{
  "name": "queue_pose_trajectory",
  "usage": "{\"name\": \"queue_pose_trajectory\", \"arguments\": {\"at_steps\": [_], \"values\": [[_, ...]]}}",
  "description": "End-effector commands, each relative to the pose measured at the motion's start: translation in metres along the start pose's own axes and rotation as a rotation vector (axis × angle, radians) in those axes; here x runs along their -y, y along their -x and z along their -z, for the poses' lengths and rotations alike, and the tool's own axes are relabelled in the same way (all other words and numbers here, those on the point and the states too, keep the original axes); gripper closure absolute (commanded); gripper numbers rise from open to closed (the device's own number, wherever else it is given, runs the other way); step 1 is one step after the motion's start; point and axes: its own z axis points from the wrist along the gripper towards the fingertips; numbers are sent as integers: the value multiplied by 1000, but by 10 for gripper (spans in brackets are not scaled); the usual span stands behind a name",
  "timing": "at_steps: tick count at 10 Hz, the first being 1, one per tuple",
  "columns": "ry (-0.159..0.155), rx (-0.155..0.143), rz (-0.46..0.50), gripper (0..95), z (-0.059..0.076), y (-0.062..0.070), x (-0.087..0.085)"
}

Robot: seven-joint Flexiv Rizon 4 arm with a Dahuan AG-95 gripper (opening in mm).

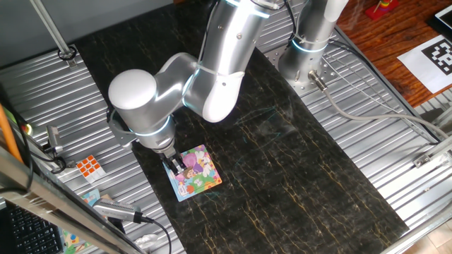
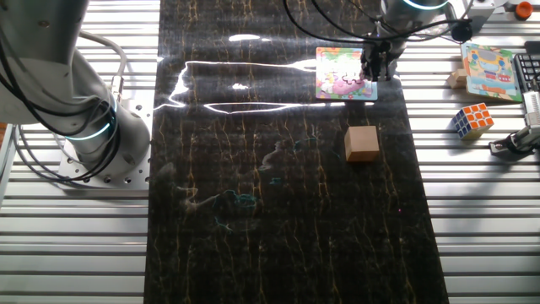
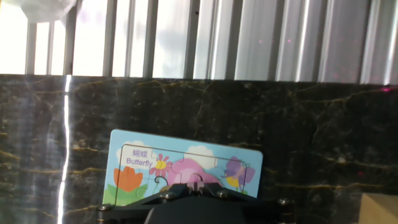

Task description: Assemble one piece of a puzzle

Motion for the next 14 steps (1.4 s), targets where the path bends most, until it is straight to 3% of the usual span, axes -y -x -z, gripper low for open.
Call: {"name": "queue_pose_trajectory", "arguments": {"at_steps": [1, 14], "values": [[-1, 4, 0, 950, -1, -2, 1], [-5, 8, 12, 950, -5, -4, 5]]}}
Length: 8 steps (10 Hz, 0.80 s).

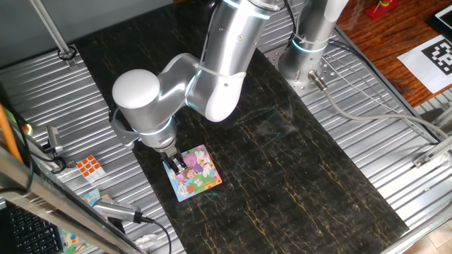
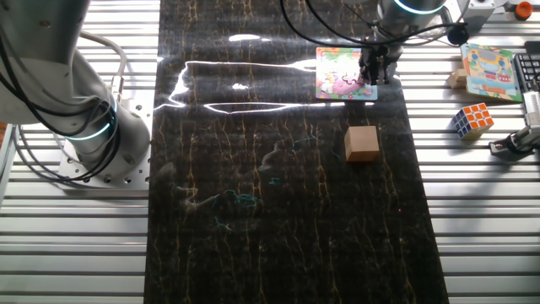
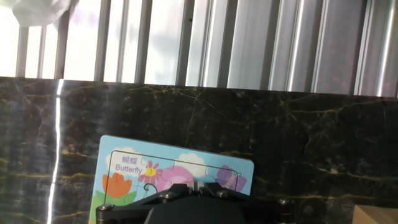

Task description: Assemble one piece of a puzzle

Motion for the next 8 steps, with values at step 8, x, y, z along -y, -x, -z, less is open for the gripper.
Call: {"name": "queue_pose_trajectory", "arguments": {"at_steps": [8], "values": [[1, -2, -8, 950, 0, -1, 1]]}}
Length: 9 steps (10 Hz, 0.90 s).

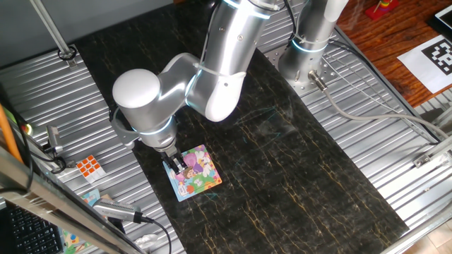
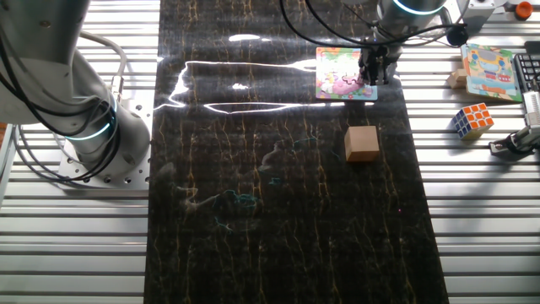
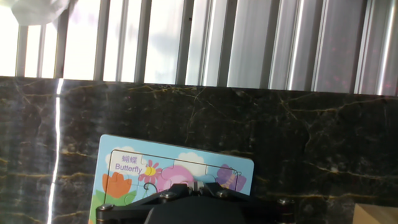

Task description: Assemble one piece of a puzzle

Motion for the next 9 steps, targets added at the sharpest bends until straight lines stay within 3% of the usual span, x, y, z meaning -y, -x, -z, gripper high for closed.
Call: {"name": "queue_pose_trajectory", "arguments": {"at_steps": [1, 9], "values": [[0, -1, -7, 950, 0, 0, 0], [3, -7, -36, 950, -1, -1, 1]]}}
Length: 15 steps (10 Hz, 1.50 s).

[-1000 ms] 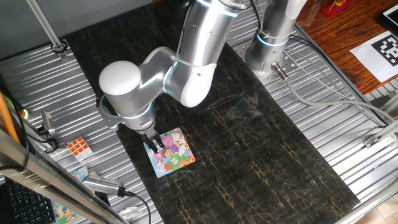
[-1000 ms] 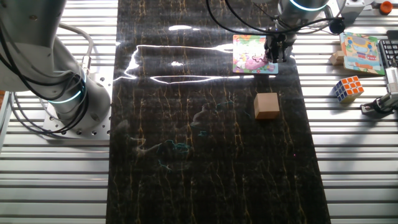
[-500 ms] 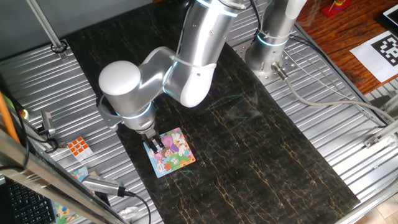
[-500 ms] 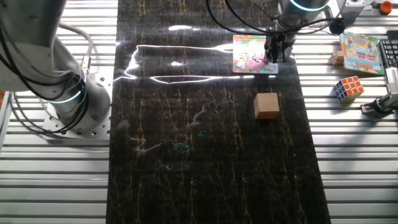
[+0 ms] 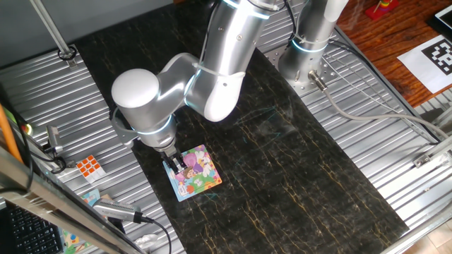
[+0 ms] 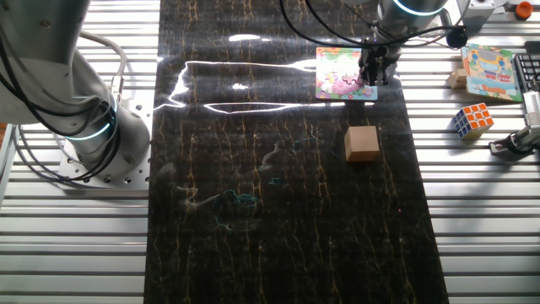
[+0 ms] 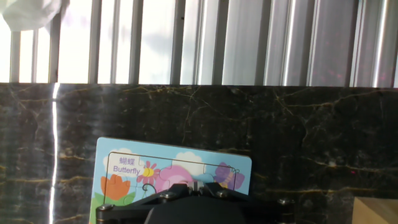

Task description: Assemble one piece of a puzzle

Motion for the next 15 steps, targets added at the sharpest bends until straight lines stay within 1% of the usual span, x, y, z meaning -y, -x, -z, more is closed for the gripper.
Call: {"name": "queue_pose_trajectory", "arguments": {"at_steps": [1, 10, 12, 13, 14, 15], "values": [[-1, -4, 0, 950, 0, 0, 1], [1, -5, -2, 950, 1, -1, 2], [-5, -11, -1, 950, 8, 1, 1], [-5, -23, -7, 950, 11, 1, 1], [-2, -31, -11, 950, 13, -1, 1], [-1, -32, -15, 950, 12, -5, 0]]}}
